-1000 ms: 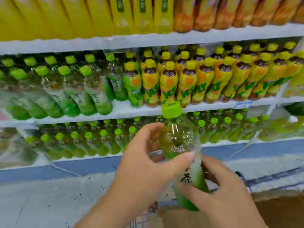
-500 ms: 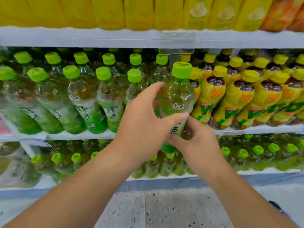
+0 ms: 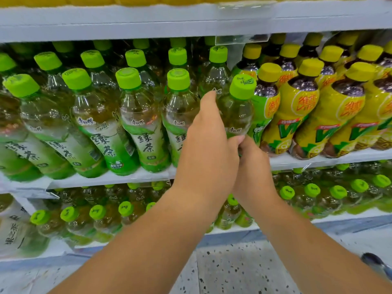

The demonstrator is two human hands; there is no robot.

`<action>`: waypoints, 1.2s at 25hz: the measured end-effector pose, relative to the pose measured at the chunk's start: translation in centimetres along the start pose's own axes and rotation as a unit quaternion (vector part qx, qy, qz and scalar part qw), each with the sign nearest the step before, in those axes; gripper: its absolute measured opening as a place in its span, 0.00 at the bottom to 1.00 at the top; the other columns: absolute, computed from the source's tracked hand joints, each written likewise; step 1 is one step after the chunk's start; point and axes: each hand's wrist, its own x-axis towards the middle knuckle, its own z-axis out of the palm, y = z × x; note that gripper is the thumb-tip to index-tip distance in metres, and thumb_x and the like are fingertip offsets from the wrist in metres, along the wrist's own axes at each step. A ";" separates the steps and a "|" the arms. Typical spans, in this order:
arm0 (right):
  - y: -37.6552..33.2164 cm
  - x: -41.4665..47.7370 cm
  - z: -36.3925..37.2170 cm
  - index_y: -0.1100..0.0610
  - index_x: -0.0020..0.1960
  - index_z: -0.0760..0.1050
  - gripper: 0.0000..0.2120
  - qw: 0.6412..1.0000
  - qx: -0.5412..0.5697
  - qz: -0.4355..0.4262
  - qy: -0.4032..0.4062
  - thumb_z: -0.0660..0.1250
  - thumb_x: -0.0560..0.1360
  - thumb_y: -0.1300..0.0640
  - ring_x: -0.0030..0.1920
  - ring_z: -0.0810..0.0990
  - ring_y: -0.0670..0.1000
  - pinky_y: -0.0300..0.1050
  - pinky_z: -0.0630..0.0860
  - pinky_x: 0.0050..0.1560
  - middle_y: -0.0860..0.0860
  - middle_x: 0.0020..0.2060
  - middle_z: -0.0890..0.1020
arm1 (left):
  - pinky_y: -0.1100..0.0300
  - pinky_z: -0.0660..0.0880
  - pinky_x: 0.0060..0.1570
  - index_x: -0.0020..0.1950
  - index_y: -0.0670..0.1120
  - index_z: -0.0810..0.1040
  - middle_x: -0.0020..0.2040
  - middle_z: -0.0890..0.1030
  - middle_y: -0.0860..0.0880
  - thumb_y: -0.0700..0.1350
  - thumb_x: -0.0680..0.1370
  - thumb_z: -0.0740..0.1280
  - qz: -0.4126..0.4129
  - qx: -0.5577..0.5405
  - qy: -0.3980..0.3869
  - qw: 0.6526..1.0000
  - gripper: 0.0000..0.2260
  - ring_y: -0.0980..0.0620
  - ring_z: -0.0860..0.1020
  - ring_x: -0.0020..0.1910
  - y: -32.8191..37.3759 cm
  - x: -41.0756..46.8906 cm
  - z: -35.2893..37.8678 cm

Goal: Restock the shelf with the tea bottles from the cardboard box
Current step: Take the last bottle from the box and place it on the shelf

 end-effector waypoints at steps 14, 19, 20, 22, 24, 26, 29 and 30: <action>1.6 -0.6 -0.3 0.56 0.65 0.77 0.24 0.989 -0.109 0.097 -0.027 0.70 0.74 0.43 0.52 0.81 0.52 0.40 0.72 0.47 0.51 0.56 0.83 | 0.50 0.76 0.48 0.63 0.40 0.77 0.58 0.79 0.45 0.49 0.77 0.72 0.072 0.241 0.074 0.965 0.19 0.42 0.80 0.53 1.1 0.9 -2.1; 2.1 0.0 0.5 0.53 0.54 0.79 0.15 0.991 -0.119 0.052 -0.008 0.69 0.76 0.43 0.41 0.77 0.48 0.39 0.67 0.38 0.46 0.40 0.78 | 0.55 0.71 0.53 0.70 0.43 0.73 0.64 0.77 0.45 0.55 0.79 0.68 0.079 0.283 0.053 0.954 0.24 0.44 0.75 0.63 1.6 2.3 -2.5; 2.1 0.3 0.7 0.54 0.50 0.79 0.14 0.991 -0.124 0.047 -0.007 0.68 0.76 0.43 0.38 0.76 0.47 0.40 0.67 0.37 0.46 0.37 0.77 | 0.54 0.71 0.53 0.68 0.43 0.74 0.63 0.78 0.44 0.55 0.79 0.68 0.078 0.290 0.047 0.953 0.23 0.44 0.75 0.62 1.6 2.6 -2.7; 2.3 0.7 0.9 0.55 0.49 0.79 0.14 0.991 -0.130 0.038 -0.011 0.68 0.76 0.44 0.38 0.76 0.49 0.45 0.72 0.38 0.49 0.37 0.80 | 0.52 0.73 0.54 0.66 0.43 0.76 0.62 0.79 0.44 0.57 0.78 0.68 0.075 0.300 0.037 0.950 0.23 0.43 0.77 0.60 1.6 3.1 -2.8; 2.8 0.8 0.8 0.55 0.51 0.80 0.13 0.992 -0.123 0.029 -0.014 0.68 0.77 0.46 0.40 0.79 0.51 0.48 0.77 0.42 0.51 0.38 0.82 | 0.51 0.74 0.50 0.64 0.43 0.78 0.58 0.80 0.43 0.59 0.77 0.68 0.073 0.311 0.032 0.947 0.23 0.41 0.79 0.56 1.4 3.3 -2.9; 3.0 0.6 0.8 0.55 0.55 0.80 0.12 0.992 -0.127 0.017 -0.013 0.68 0.78 0.49 0.41 0.80 0.52 0.47 0.77 0.43 0.51 0.40 0.82 | 0.53 0.71 0.43 0.61 0.43 0.79 0.53 0.81 0.44 0.60 0.77 0.68 0.070 0.319 0.027 0.945 0.22 0.41 0.80 0.51 1.2 3.6 -2.9; 2.9 0.3 0.8 0.55 0.62 0.77 0.18 0.992 -0.126 0.007 0.011 0.69 0.77 0.46 0.46 0.79 0.52 0.45 0.75 0.44 0.51 0.46 0.81 | 0.56 0.67 0.41 0.60 0.44 0.79 0.52 0.82 0.44 0.60 0.77 0.68 0.082 0.327 0.029 0.941 0.22 0.40 0.80 0.50 0.9 3.6 -2.7; 2.8 0.3 0.8 0.55 0.60 0.78 0.17 0.992 -0.125 0.003 0.016 0.69 0.76 0.45 0.45 0.78 0.52 0.44 0.73 0.43 0.51 0.45 0.81 | 0.55 0.68 0.42 0.61 0.45 0.78 0.54 0.81 0.44 0.60 0.77 0.68 0.091 0.326 0.037 0.940 0.22 0.40 0.80 0.52 0.9 3.5 -2.8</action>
